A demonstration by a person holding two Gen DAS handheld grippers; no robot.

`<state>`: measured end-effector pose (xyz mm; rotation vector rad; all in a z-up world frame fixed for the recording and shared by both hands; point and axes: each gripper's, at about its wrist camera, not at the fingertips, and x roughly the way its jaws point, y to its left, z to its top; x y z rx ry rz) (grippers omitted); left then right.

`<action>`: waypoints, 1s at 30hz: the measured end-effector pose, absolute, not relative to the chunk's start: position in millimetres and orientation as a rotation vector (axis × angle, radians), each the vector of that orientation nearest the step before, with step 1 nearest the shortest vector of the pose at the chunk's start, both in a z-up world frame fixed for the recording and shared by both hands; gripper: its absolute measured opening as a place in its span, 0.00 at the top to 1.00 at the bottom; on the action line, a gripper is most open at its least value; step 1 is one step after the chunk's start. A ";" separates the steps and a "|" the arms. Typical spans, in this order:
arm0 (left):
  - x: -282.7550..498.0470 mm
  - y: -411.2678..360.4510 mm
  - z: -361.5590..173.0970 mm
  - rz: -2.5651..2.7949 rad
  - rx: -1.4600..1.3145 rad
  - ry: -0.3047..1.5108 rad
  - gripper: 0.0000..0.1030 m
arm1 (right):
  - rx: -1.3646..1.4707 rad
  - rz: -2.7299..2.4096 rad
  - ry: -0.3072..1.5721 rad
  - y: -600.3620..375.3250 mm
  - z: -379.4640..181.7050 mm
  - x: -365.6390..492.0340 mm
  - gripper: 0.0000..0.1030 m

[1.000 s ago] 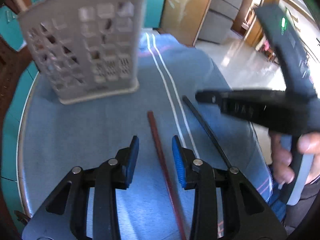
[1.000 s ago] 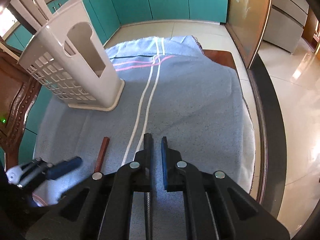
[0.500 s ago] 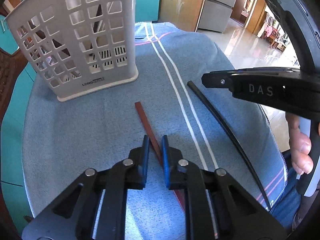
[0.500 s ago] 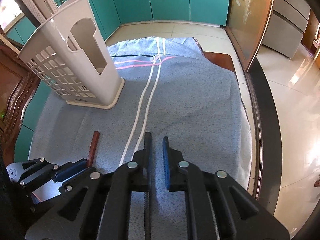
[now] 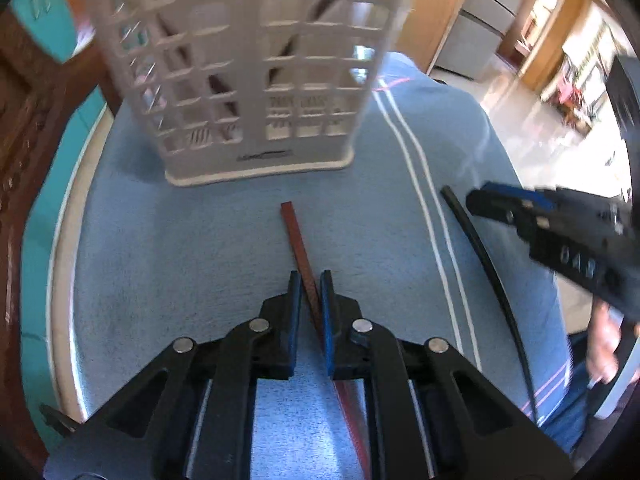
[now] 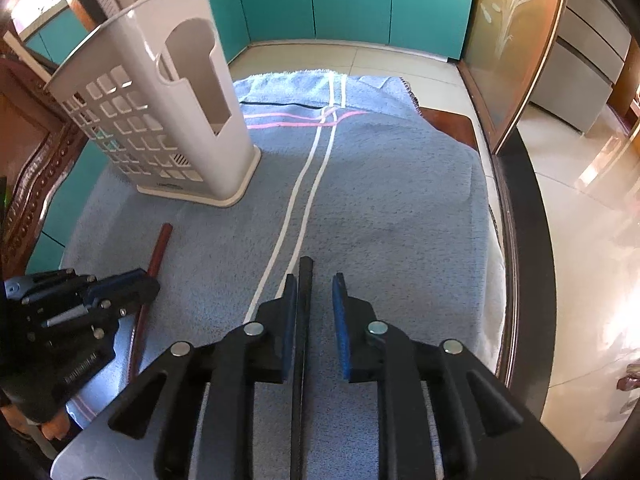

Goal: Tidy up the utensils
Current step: 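Lower the left gripper onto the dark brown chopstick and close it while the right holds the black chopstick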

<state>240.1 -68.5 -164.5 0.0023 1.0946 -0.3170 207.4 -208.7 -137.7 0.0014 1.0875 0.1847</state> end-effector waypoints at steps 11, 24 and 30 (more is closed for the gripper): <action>244.1 -78.8 -165.6 -0.329 0.044 1.075 0.89 | -0.099 0.210 1.119 -194.2 -148.7 201.8 0.79; 243.8 -80.5 -155.7 -0.316 0.049 1.063 0.88 | -0.030 0.237 1.061 -194.1 -138.5 201.7 0.93; 253.3 -75.0 -163.1 -0.294 0.034 1.072 0.79 | -0.076 0.222 1.091 -191.5 -145.7 200.5 0.82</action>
